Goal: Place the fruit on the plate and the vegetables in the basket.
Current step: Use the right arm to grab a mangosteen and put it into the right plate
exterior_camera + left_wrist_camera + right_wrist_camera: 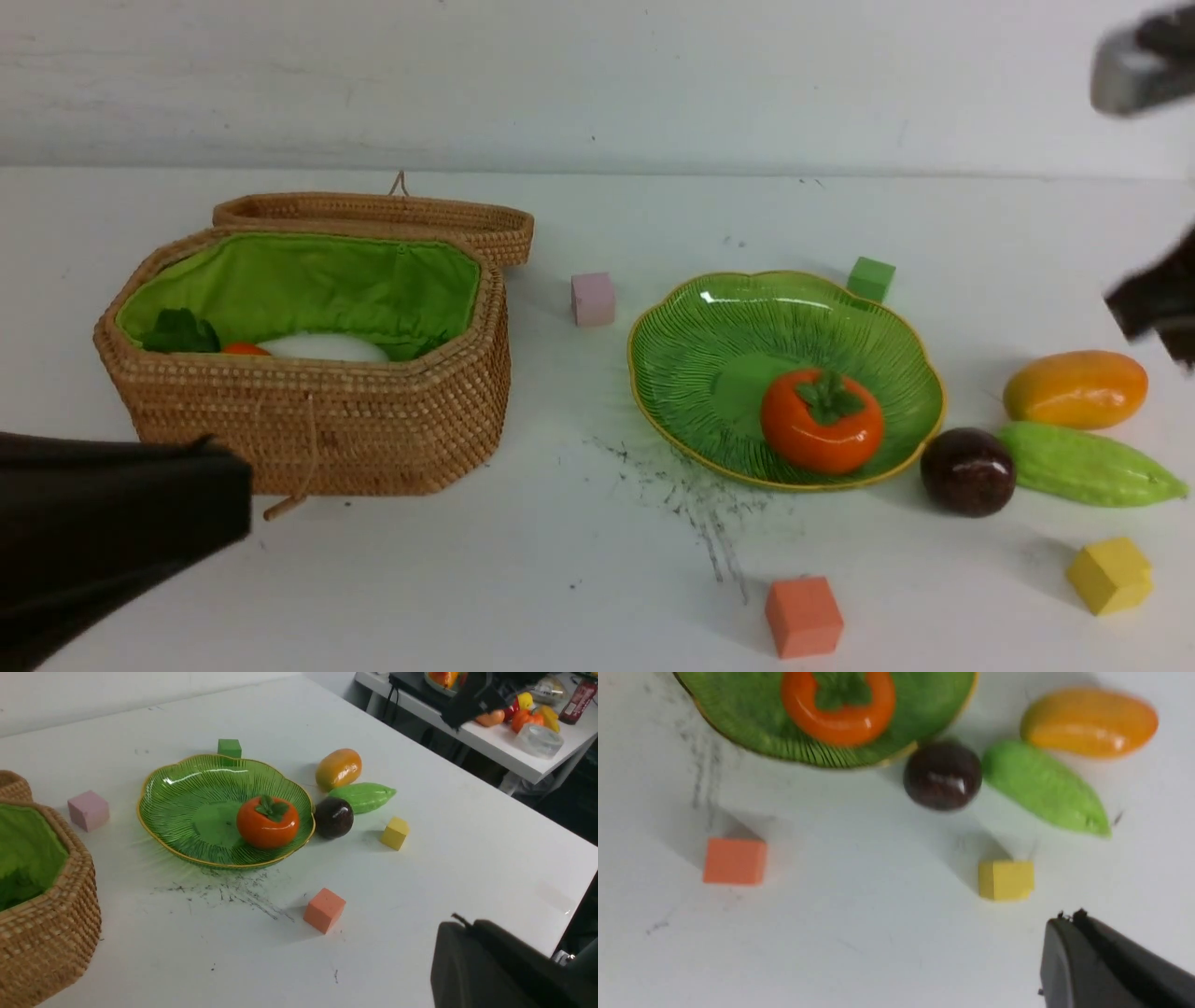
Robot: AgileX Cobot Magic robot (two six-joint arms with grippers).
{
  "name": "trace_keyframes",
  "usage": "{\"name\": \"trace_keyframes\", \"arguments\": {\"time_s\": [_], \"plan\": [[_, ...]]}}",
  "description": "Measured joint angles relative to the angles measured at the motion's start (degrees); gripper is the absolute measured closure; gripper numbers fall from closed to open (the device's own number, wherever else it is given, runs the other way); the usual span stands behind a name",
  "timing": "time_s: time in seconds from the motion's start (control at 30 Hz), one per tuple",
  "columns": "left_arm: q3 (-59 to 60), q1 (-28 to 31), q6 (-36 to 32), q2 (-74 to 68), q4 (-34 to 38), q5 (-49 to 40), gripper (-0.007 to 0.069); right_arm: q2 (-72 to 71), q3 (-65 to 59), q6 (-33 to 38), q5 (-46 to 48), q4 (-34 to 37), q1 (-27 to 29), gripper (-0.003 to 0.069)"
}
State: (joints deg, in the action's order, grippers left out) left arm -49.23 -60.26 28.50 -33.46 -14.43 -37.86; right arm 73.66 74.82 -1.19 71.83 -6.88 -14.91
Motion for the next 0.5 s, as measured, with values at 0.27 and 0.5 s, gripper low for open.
{"name": "trace_keyframes", "arguments": {"time_s": [0.27,0.5], "plan": [[0.0,0.0,0.0,-1.7,0.6,1.7,0.0627,2.4,-7.6,8.3,-7.9,10.5,11.0,0.0505],[0.0,0.0,0.0,-1.7,0.9,1.9,0.0627,11.4,-7.8,16.7,-15.7,19.2,11.4,0.0256]]}}
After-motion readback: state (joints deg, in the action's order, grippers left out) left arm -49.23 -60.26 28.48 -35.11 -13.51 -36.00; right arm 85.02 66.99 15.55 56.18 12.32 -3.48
